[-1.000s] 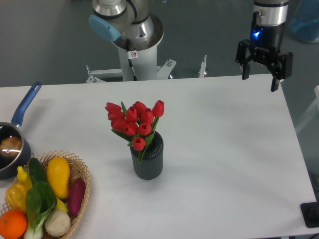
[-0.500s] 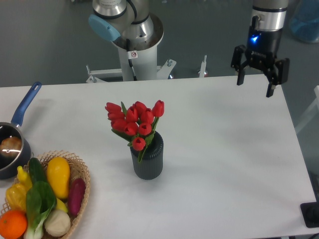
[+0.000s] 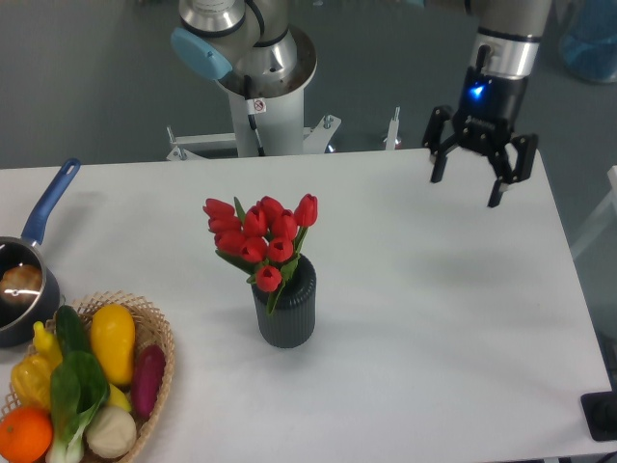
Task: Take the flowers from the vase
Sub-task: 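Lower the open gripper to the tulip stems above the vase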
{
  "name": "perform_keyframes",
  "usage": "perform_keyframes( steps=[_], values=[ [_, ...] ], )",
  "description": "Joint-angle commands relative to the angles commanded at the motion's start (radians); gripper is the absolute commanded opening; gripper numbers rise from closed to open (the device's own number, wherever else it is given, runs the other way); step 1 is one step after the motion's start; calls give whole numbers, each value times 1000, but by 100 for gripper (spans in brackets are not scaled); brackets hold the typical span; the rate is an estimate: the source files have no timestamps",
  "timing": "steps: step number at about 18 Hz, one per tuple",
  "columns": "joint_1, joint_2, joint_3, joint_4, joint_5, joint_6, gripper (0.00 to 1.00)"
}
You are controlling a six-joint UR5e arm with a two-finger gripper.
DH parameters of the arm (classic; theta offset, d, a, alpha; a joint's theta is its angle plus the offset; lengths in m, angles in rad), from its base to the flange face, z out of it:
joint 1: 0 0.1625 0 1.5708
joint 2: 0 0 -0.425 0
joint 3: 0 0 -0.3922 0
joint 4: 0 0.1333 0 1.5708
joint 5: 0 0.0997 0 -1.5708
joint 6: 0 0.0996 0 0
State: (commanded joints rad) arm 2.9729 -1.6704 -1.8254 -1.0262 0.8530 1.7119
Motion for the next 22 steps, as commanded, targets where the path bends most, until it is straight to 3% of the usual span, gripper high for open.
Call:
perform_keyframes(
  steps=[7,14,22],
  values=[
    [-75,-67,-32,2,-92,-3,100],
    [-98,-80,-60,-6,-201,-3,100],
    [-123,-66,-166,-12,-242,-35,100]
  ],
)
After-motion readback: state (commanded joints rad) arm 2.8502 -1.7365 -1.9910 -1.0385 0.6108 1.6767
